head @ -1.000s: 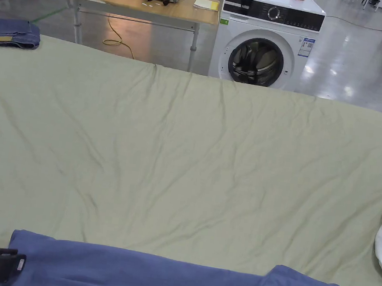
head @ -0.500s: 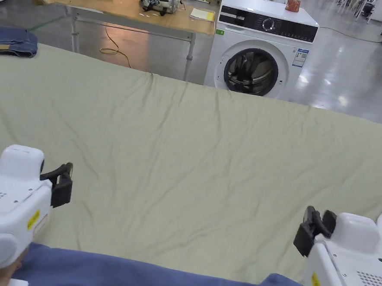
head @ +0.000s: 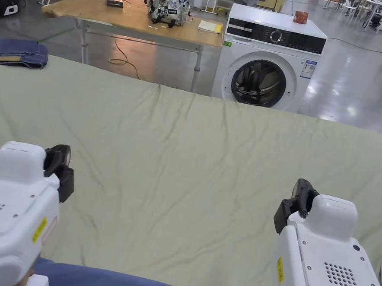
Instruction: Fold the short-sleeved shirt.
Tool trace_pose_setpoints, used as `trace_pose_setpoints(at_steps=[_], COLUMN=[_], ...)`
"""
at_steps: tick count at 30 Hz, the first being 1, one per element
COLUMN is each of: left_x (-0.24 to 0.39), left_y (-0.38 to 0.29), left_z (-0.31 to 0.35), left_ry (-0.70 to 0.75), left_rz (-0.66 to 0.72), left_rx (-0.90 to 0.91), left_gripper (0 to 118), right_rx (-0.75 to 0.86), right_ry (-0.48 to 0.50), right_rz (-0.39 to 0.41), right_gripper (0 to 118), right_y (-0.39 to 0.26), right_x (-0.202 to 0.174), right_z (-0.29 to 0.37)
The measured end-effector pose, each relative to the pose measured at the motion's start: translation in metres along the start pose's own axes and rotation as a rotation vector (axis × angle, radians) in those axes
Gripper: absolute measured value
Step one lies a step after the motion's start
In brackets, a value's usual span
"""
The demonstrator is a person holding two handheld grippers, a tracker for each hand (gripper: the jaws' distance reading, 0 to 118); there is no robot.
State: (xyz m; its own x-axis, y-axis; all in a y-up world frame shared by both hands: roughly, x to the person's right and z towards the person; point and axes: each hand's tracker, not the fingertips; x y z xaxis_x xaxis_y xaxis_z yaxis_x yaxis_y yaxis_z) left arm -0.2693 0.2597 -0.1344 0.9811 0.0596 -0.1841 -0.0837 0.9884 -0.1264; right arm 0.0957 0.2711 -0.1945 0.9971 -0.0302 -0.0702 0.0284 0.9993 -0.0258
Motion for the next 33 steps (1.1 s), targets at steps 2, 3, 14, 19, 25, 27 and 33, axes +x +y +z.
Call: trace_pose_setpoints(at_steps=[2, 3, 14, 19, 25, 27, 33], left_x=[-0.028, -0.043, -0.165, -0.192, -0.203, -0.203, -0.18], left_y=[0.001, 0.0, -0.058, -0.099, -0.146, -0.15, -0.176], left_z=[0.003, 0.002, -0.007, -0.012, -0.015, -0.023, -0.04], left_ry=[-0.093, -0.147, -0.366, -0.43, -0.502, -0.532, -0.579], left_rz=[0.1, 0.141, 0.338, 0.552, 0.725, 0.839, 0.851], left_rx=[-0.062, -0.102, -0.641, -0.793, -0.839, -0.83, -0.873], left_gripper=[0, 0, 61, 84, 84, 84, 33], right_rx=[-0.02, -0.028, -0.079, -0.099, -0.111, -0.118, -0.131], right_ry=[0.012, 0.019, 0.06, 0.071, 0.09, 0.091, 0.091], right_rz=[0.005, 0.008, 0.063, 0.066, 0.092, 0.087, 0.049], right_gripper=[0, 0, 0, 0, 0, 0, 0], right_y=[-0.002, -0.004, -0.019, -0.022, -0.024, -0.025, -0.029], right_x=[-0.002, -0.002, -0.011, -0.013, -0.017, -0.017, -0.018], right_z=[-0.002, -0.005, -0.01, -0.009, -0.009, -0.009, -0.014])
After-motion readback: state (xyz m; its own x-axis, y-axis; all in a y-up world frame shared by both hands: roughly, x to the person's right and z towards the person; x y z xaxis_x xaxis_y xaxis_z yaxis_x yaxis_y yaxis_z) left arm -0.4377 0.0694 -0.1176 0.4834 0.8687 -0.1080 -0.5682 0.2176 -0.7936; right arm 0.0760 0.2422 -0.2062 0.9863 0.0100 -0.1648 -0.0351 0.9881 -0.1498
